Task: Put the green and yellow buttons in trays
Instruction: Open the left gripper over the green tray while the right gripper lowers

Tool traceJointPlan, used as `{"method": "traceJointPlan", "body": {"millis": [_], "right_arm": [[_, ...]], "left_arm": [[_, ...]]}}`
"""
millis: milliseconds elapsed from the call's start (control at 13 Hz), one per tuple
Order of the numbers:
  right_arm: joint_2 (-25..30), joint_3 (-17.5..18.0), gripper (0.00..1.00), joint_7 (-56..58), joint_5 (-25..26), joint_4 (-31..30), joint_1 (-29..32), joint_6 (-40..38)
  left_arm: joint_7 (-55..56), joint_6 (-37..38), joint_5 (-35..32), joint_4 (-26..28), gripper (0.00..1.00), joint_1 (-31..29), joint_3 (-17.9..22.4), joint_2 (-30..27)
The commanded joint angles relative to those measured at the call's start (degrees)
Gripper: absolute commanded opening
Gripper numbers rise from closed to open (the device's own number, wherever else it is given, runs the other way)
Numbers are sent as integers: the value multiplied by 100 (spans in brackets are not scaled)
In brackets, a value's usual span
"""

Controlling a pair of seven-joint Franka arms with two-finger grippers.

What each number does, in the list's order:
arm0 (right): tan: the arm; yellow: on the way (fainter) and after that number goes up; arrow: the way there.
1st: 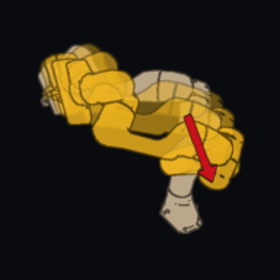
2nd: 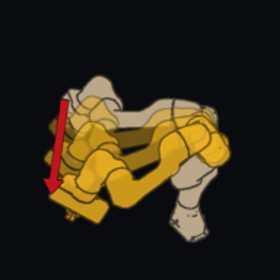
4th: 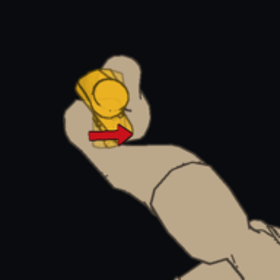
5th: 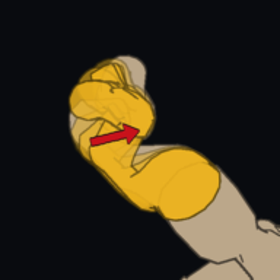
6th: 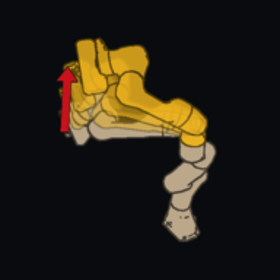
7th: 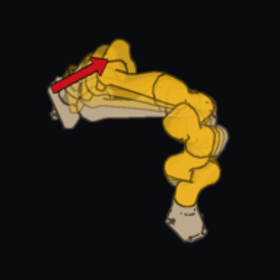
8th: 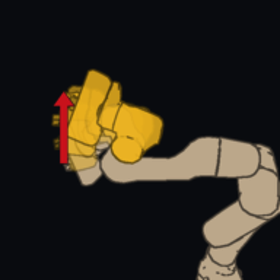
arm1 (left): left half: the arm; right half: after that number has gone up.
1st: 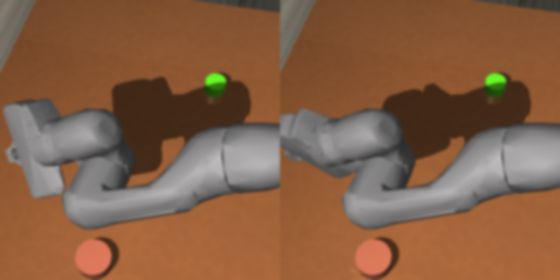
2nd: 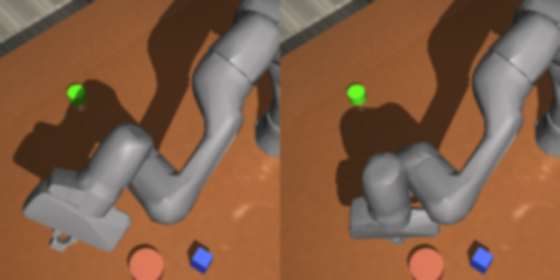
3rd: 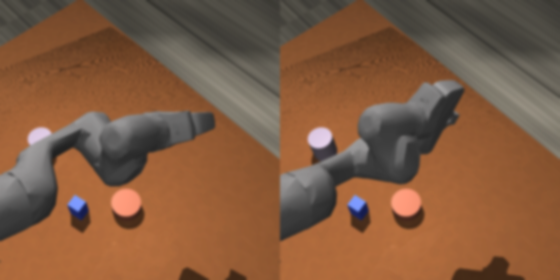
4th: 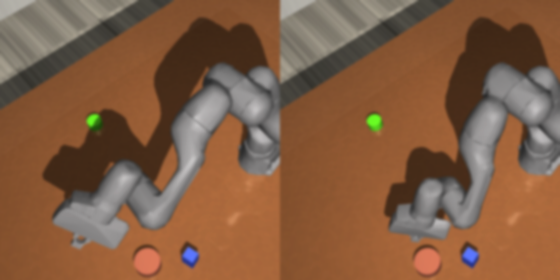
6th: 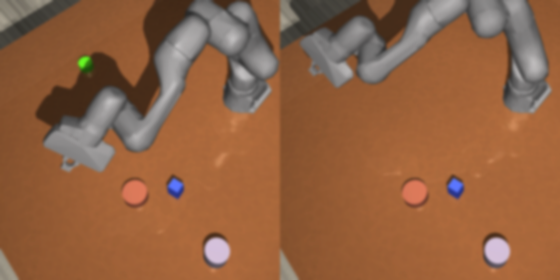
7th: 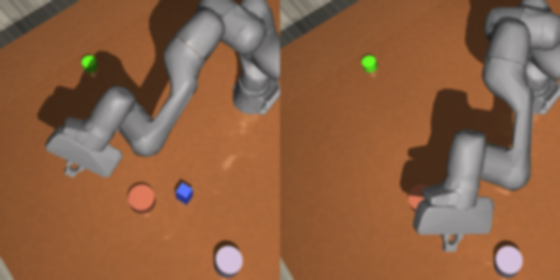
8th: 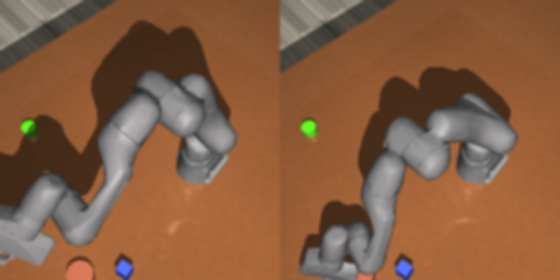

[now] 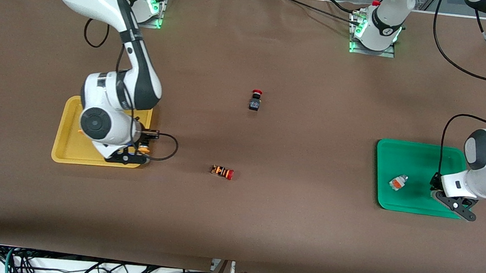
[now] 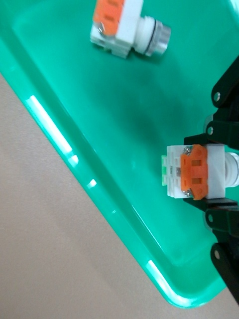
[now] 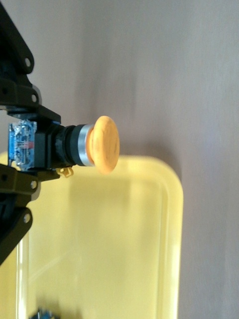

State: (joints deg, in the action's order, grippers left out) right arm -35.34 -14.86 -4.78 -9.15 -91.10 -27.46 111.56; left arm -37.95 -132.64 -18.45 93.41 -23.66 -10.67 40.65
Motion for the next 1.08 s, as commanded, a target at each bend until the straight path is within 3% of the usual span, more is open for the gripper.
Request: {"method": "traceJointPlan", "body": {"millis": [0,154,232,386,540,772,1003], "right_arm": [[45,-341,15,713,-87,-127,56,-64],[-52,-342,15,1135,-78,-162,424,-20],[-105,-342,15,1346,-87,-171,548,6],[-140,-342,15,1392,-96,-188,584,24],[-166,-342,16,1392,-96,-293,593,120],[-202,-333,16,1392,-96,-496,584,314],[-324,-333,16,1392,-105,-496,584,349]], "left_arm": [[-99,-209,-177,168,23,-77,-85,-75],[-90,-183,-177,168,94,-77,-93,-92],[-90,-166,-177,160,100,-77,-93,-109],[-46,-87,-177,133,100,-51,-137,-241],[24,447,-124,37,100,2,-277,-469],[655,1457,-98,-165,100,98,-637,-917],[1454,3002,-63,-796,100,125,-1269,-1146]]}}
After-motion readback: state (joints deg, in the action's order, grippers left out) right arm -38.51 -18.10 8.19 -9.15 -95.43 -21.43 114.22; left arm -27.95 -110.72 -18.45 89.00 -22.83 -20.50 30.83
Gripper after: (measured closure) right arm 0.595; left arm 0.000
